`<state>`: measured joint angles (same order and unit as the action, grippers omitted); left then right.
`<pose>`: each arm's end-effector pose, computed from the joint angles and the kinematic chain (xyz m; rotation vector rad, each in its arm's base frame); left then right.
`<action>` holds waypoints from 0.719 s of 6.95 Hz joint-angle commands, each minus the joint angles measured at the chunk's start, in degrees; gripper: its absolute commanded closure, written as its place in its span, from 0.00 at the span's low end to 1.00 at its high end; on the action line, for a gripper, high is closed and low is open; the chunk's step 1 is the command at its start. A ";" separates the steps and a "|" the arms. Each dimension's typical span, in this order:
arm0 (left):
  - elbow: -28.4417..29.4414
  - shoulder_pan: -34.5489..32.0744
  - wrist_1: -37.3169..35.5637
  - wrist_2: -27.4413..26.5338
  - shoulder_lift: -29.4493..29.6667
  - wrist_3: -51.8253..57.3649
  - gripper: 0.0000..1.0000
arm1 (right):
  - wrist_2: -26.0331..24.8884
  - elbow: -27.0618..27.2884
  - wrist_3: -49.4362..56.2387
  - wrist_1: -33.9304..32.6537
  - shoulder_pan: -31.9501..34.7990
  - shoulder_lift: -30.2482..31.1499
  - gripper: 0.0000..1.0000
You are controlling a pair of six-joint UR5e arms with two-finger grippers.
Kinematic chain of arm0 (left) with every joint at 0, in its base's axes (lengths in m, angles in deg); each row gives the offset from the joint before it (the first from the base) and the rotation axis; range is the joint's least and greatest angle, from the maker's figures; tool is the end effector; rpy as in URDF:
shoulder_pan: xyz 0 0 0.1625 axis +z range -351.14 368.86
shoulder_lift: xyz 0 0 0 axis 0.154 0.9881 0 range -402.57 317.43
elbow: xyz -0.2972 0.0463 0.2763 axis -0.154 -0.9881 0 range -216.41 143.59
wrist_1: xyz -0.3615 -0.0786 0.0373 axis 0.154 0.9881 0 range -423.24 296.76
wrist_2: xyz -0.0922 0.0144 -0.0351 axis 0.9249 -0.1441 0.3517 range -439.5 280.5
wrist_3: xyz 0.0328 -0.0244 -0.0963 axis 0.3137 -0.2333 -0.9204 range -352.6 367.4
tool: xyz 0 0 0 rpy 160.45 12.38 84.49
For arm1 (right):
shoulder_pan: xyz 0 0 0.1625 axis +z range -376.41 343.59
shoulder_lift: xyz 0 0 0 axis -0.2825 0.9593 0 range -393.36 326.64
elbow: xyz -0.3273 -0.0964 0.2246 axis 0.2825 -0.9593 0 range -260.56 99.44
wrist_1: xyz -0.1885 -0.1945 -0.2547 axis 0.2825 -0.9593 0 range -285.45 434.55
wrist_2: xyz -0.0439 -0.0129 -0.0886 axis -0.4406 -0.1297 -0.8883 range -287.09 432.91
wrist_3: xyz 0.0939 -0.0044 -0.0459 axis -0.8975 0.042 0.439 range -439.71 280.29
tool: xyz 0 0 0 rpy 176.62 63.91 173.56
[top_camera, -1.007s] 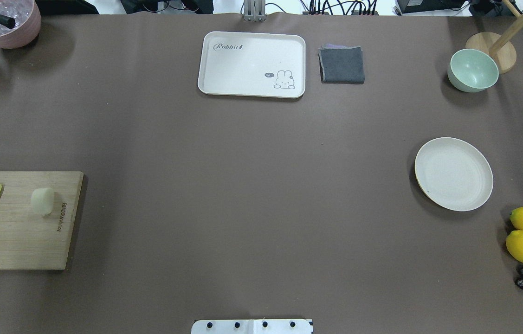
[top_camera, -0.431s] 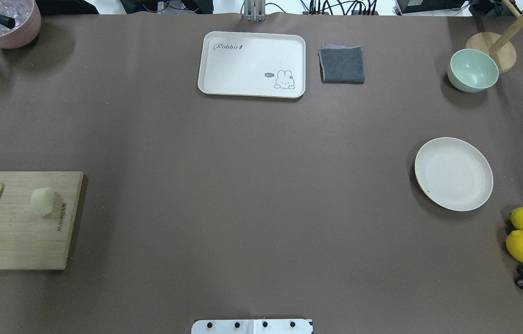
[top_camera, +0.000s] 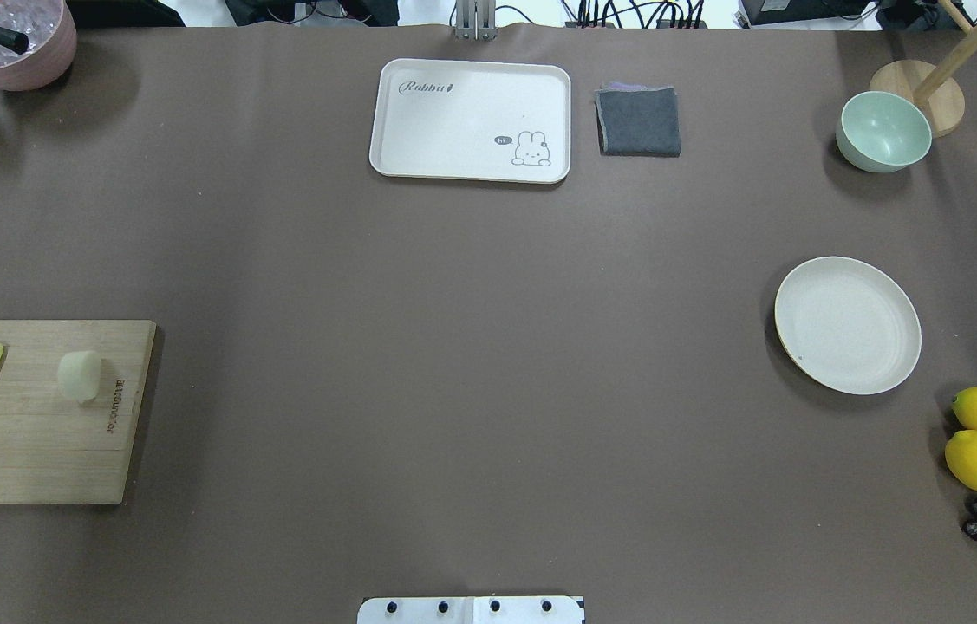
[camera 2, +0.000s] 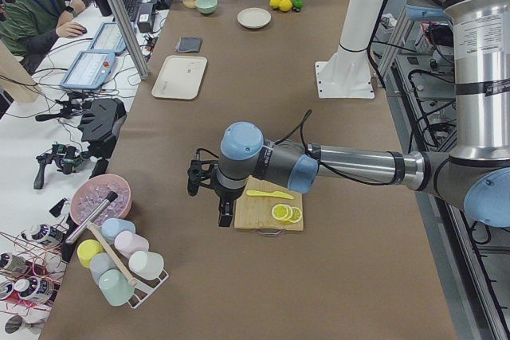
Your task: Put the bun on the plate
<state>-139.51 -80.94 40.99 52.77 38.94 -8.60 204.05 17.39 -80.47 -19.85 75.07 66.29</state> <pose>-0.0615 -0.4053 0.5796 0.2078 0.7681 -0.1397 0.0740 -0.3675 0.6643 -0.0973 -0.7180 0.0754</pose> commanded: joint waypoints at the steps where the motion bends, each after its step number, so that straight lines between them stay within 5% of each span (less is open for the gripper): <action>1: 0.01 0.41 0.00 0.00 -0.03 0.00 0.02 | 0.00 -0.04 -0.03 0.00 0.01 -0.06 0.00; 5: -0.17 0.94 0.00 0.00 -0.21 0.00 0.02 | 0.79 0.57 0.06 0.00 0.10 -0.06 0.00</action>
<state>-139.65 -80.15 40.99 52.73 38.74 -8.60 204.53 17.53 -80.26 -19.85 75.16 66.31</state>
